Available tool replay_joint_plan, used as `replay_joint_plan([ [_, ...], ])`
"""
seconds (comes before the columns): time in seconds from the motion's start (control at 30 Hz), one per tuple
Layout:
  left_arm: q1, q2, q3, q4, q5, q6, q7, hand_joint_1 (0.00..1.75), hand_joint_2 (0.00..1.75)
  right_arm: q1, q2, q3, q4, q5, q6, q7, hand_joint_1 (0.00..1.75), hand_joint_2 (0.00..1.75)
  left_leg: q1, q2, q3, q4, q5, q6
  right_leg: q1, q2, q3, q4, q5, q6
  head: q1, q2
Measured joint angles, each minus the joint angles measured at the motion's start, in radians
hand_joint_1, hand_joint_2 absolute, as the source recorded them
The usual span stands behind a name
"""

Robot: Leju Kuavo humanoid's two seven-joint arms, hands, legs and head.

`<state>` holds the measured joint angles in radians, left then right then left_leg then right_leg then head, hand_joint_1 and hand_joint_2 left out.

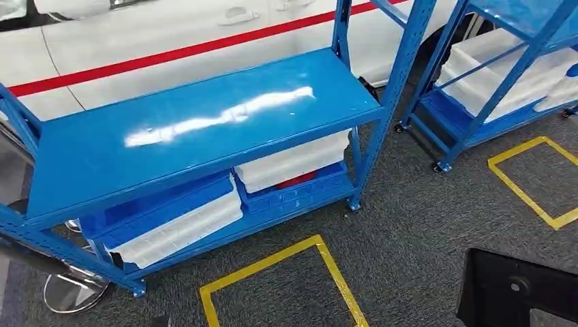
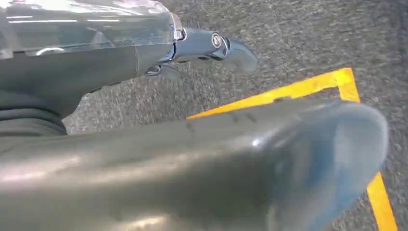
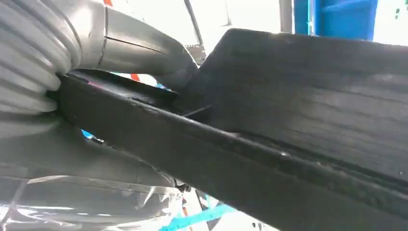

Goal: Take the parts from the cabinet and place them on the table.

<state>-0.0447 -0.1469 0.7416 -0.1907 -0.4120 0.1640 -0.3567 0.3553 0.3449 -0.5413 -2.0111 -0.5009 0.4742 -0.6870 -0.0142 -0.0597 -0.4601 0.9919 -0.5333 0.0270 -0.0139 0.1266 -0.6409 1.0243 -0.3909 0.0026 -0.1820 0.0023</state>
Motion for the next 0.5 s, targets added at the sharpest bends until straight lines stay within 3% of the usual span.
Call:
replay_joint_plan([
  [0.03,-0.002,-0.001,0.0,0.0,0.0,0.001,0.004,0.0,0.0,0.002,0.0,0.0,-0.001,-0.003,0.0,0.0,1.75,1.75,0.001,0.012,0.001,-0.011,0.009,0.005,0.004,0.014,-0.001,-0.007,0.007,0.008,0.0,0.0],
  [0.07,-0.002,-0.006,0.0,0.0,0.002,0.001,0.008,0.0,0.0,0.003,0.0,-0.001,-0.004,-0.003,0.0,0.002,1.75,1.75,0.017,0.032,0.006,-0.029,0.026,0.005,0.002,0.002,-0.005,0.006,0.005,0.007,0.0,0.0],
  [0.1,-0.002,-0.005,0.002,0.0,0.002,0.002,0.008,0.0,0.0,0.006,0.001,-0.002,-0.006,-0.005,0.0,0.001,1.75,1.75,0.014,0.04,0.002,-0.039,0.034,0.011,0.012,-0.054,-0.023,0.035,-0.029,0.008,0.001,0.0],
  [0.13,0.0,-0.005,0.003,0.0,0.002,0.002,0.009,0.0,0.0,0.004,0.001,-0.002,-0.006,-0.006,-0.001,0.001,1.75,1.75,0.013,0.057,-0.004,-0.04,0.039,0.015,0.009,-0.09,-0.052,0.1,-0.078,0.013,0.001,0.0],
  [0.2,0.007,-0.005,0.005,0.0,0.003,0.005,0.014,0.0,0.0,0.003,0.001,-0.002,-0.005,-0.005,-0.002,0.004,1.75,1.75,0.012,0.091,-0.011,-0.037,0.041,0.013,0.001,-0.114,-0.112,0.251,-0.155,0.025,0.001,0.0],
  [0.23,0.008,-0.005,0.006,0.0,0.005,0.009,0.017,0.0,0.0,0.005,0.001,-0.002,-0.005,-0.005,0.0,0.004,1.75,1.75,0.013,0.108,-0.015,-0.035,0.041,0.012,-0.004,-0.118,-0.124,0.294,-0.169,0.031,0.002,0.0],
  [0.27,0.008,-0.006,0.007,0.0,0.006,0.01,0.022,0.0,0.0,0.005,0.002,-0.002,-0.003,-0.005,0.002,0.005,1.75,1.75,0.014,0.123,-0.018,-0.032,0.04,0.009,-0.01,-0.122,-0.112,0.287,-0.158,0.037,0.001,0.0],
  [0.3,0.007,-0.006,0.009,0.0,0.006,0.011,0.023,0.0,0.0,0.004,0.002,-0.002,-0.002,-0.005,0.003,0.005,1.75,1.75,0.017,0.139,-0.018,-0.028,0.038,0.004,-0.017,-0.129,-0.07,0.231,-0.128,0.044,0.001,0.0],
  [0.33,0.006,-0.008,0.012,0.0,0.006,0.013,0.024,0.0,0.0,0.004,0.002,-0.002,-0.002,-0.005,0.003,0.006,1.75,1.75,0.019,0.149,-0.018,-0.023,0.034,-0.002,-0.021,-0.142,-0.014,0.146,-0.094,0.049,0.001,0.0],
  [0.37,0.004,-0.008,0.015,0.0,0.006,0.014,0.024,0.0,0.0,0.003,0.002,-0.001,-0.002,-0.005,0.003,0.006,1.75,1.75,0.022,0.161,-0.018,-0.013,0.028,-0.012,-0.025,-0.175,0.055,0.042,-0.062,0.052,0.002,0.0],
  [0.4,0.004,-0.008,0.017,0.0,0.006,0.014,0.024,0.0,0.0,-0.001,0.002,-0.001,-0.001,-0.005,0.003,0.005,1.75,1.75,0.02,0.169,-0.015,-0.006,0.023,-0.019,-0.02,-0.209,0.067,0.005,-0.083,0.044,0.001,0.0],
  [0.43,0.003,-0.008,0.021,0.0,0.006,0.014,0.023,0.0,0.0,-0.004,0.002,-0.001,0.001,-0.005,0.002,0.006,1.75,1.75,0.015,0.178,-0.02,0.005,0.016,-0.028,-0.016,-0.197,0.065,0.006,-0.072,0.026,0.001,0.0],
  [0.5,-0.001,-0.009,0.024,0.0,0.006,0.011,0.02,0.0,0.0,-0.004,0.002,-0.001,0.002,-0.006,-0.005,0.003,1.75,1.75,0.014,0.192,-0.015,0.0,0.017,-0.038,-0.008,-0.179,0.058,0.015,-0.076,0.012,0.001,0.0],
])
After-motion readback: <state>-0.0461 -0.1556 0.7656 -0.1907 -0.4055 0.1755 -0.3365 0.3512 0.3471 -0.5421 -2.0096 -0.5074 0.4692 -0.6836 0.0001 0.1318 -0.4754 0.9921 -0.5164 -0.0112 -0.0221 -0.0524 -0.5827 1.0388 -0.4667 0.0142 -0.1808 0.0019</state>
